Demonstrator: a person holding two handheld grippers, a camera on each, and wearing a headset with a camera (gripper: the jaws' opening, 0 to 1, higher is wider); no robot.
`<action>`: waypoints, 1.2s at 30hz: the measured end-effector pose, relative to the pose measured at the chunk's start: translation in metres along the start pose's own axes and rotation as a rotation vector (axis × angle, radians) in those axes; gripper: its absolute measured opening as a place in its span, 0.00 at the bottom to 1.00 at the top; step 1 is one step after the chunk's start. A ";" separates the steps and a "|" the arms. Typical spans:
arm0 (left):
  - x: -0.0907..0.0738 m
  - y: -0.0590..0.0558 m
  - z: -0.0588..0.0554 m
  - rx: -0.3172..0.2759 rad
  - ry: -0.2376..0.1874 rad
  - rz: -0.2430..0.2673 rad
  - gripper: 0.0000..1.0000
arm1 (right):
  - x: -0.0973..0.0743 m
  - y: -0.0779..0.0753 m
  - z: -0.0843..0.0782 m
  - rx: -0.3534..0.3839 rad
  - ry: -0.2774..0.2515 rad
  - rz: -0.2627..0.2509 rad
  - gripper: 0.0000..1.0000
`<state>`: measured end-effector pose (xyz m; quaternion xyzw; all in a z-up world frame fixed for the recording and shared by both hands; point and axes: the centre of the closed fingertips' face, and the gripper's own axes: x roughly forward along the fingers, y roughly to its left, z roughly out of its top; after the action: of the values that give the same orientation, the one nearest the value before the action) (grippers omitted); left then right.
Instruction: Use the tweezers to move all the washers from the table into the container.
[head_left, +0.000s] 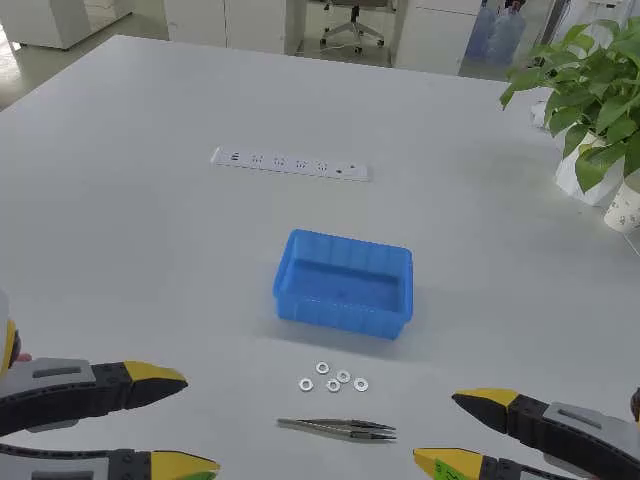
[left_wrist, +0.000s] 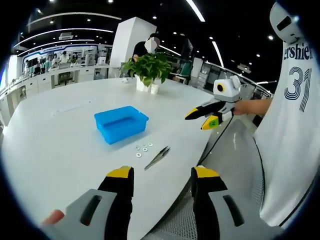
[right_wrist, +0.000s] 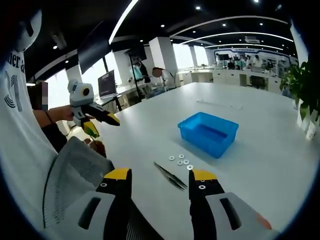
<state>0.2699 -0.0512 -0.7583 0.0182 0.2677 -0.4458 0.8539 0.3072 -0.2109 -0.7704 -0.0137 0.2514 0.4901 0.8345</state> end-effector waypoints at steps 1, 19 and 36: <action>0.000 0.000 0.000 -0.001 0.001 -0.001 0.50 | 0.000 0.000 0.000 0.001 -0.001 0.000 0.44; 0.002 0.001 0.000 0.003 0.012 -0.010 0.50 | 0.000 -0.002 -0.001 0.001 0.007 0.008 0.44; 0.004 0.005 -0.003 -0.001 0.025 -0.018 0.50 | 0.003 -0.002 -0.006 0.000 0.025 0.012 0.43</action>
<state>0.2737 -0.0506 -0.7641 0.0211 0.2785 -0.4530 0.8467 0.3072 -0.2108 -0.7774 -0.0181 0.2618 0.4949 0.8284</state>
